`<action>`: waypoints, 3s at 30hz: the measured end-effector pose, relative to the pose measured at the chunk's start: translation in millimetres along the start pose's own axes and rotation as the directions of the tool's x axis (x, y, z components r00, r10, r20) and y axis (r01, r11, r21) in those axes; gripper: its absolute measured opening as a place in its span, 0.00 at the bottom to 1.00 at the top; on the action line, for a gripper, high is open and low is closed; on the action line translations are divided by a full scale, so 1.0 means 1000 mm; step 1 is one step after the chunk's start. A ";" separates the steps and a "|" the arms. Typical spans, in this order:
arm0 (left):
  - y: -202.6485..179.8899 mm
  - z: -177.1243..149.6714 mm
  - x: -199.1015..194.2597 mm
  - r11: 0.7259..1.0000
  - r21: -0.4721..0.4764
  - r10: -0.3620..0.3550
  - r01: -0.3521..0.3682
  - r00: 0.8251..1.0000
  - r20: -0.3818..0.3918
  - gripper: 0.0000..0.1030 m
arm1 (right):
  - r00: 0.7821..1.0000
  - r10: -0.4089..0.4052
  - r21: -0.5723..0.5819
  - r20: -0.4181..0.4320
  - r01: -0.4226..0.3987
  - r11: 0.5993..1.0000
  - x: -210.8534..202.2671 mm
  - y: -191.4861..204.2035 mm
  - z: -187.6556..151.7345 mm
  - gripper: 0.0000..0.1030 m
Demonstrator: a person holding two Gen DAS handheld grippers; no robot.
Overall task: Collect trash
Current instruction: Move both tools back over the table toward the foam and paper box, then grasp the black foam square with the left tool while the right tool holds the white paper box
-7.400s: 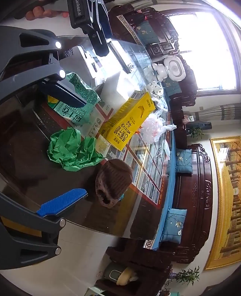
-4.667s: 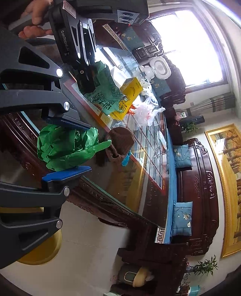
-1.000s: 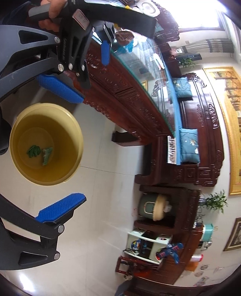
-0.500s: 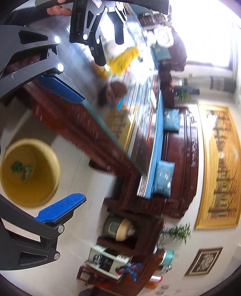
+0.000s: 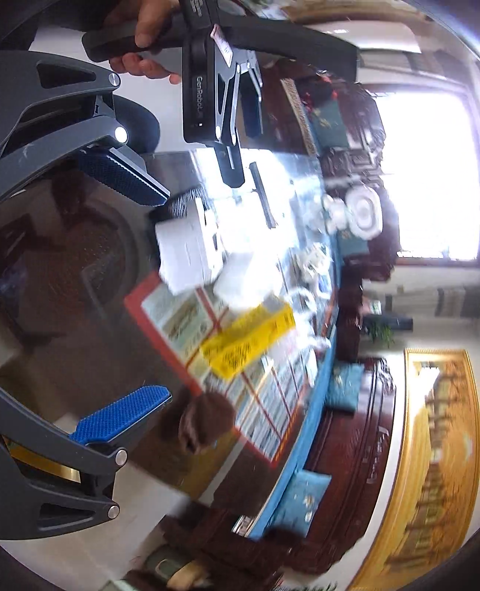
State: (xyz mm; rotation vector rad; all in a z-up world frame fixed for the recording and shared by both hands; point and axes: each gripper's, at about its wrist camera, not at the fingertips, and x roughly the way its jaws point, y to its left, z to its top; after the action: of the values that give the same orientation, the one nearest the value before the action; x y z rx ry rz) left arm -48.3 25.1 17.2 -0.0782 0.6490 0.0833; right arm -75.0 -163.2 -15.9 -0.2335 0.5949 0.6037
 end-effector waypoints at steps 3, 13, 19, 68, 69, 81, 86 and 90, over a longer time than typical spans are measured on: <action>0.020 -0.003 0.002 0.999 -0.017 0.040 -0.040 0.999 -0.004 0.96 | 0.996 0.068 -0.038 -0.050 -0.070 0.997 0.027 0.012 0.010 0.92; 0.038 -0.005 0.024 0.996 -0.077 0.045 -0.049 0.998 -0.052 0.96 | 0.968 0.154 -0.111 -0.196 -0.178 0.978 0.091 0.025 0.014 0.92; 0.034 -0.005 0.035 0.996 -0.082 0.029 -0.034 0.997 -0.066 0.96 | 0.946 0.205 -0.100 -0.250 -0.236 0.967 0.108 0.023 0.017 0.92; -0.048 -0.010 0.087 0.989 0.072 -0.115 0.133 0.972 -0.207 0.66 | 0.982 0.154 0.170 -0.106 -0.134 0.976 0.017 -0.065 -0.007 0.70; -0.048 -0.010 0.087 0.988 0.078 -0.113 0.131 0.972 -0.207 0.65 | 0.983 0.154 0.173 -0.103 -0.135 0.976 0.017 -0.065 -0.007 0.70; -0.050 -0.009 0.084 0.983 0.080 -0.143 0.165 0.963 -0.227 0.59 | 0.986 0.143 0.194 -0.088 -0.124 0.973 0.006 -0.073 -0.011 0.70; -0.060 -0.006 0.073 0.977 0.119 -0.153 0.177 0.970 -0.188 0.87 | 0.986 0.137 0.194 -0.091 -0.117 0.974 0.006 -0.075 -0.012 0.70; -0.072 -0.009 0.086 0.971 0.170 -0.128 0.168 0.966 -0.223 0.87 | 0.986 0.139 0.202 -0.088 -0.119 0.972 0.007 -0.077 -0.012 0.70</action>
State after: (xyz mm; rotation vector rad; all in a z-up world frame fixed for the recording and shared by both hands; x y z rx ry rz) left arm 22.0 -42.8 -39.3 0.0472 0.8577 -0.1332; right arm -30.7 -226.1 -26.6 -0.0402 0.7678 0.6569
